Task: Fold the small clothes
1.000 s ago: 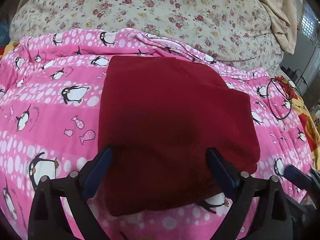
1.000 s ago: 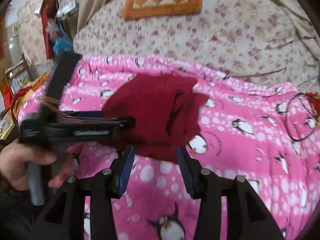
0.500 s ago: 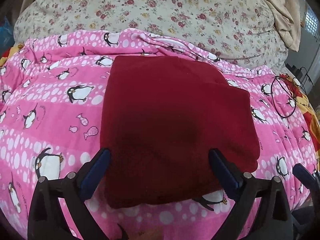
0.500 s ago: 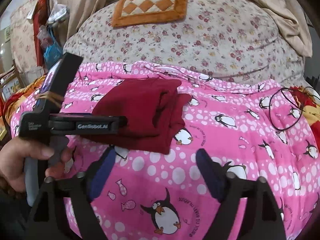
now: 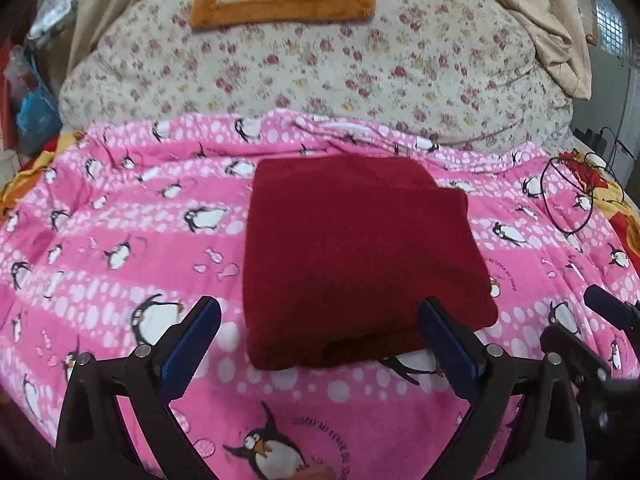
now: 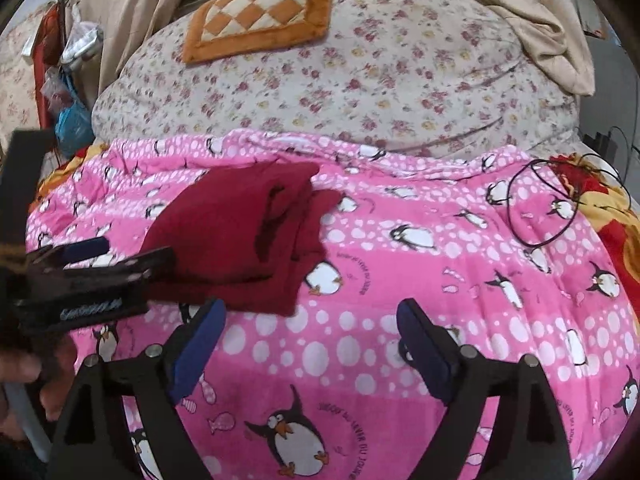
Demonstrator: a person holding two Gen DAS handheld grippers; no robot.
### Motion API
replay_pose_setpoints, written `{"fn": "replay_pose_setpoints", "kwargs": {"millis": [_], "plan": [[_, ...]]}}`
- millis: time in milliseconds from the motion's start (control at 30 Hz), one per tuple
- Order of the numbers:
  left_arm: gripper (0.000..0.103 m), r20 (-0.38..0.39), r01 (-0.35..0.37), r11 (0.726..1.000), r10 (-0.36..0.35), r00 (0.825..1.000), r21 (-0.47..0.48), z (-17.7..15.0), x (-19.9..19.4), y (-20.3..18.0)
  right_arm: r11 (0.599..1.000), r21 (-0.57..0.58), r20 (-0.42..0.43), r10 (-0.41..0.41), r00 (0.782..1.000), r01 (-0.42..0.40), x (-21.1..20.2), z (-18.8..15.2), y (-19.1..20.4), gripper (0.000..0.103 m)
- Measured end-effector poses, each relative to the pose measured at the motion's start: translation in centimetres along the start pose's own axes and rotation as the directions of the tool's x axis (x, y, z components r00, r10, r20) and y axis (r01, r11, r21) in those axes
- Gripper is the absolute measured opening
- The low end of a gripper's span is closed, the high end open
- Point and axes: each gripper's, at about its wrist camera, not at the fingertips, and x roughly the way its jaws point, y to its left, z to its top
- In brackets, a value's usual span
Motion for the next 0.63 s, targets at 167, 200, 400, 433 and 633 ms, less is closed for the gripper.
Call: {"fn": "replay_pose_setpoints", "kwargs": {"millis": [167,200,400,433,633], "plan": [[0.091,0.01,-0.009,1.0,0.009,1.0,0.011,-0.14,-0.31,-0.18,1.0,-0.002,0.004,-0.002,1.0,0.002,-0.11,0.1,-0.08,0.09],[0.091,0.01,-0.011,1.0,0.011,1.0,0.011,-0.15,-0.3,-0.24,1.0,-0.006,0.005,-0.001,1.0,0.001,-0.11,0.11,-0.02,0.09],[0.091,0.002,-0.003,1.0,0.003,1.0,0.007,-0.4,-0.06,-0.32,1.0,-0.007,0.012,-0.008,1.0,0.008,-0.21,0.16,-0.05,0.09],[0.091,0.001,0.001,1.0,-0.001,1.0,0.004,-0.43,-0.04,-0.31,1.0,-0.004,0.012,-0.008,1.0,0.009,-0.21,0.17,-0.08,0.09],[0.091,0.008,0.009,1.0,-0.009,1.0,-0.005,-0.56,-0.18,-0.28,1.0,-0.003,0.011,-0.013,1.0,0.013,-0.23,0.18,-0.16,0.09]]}}
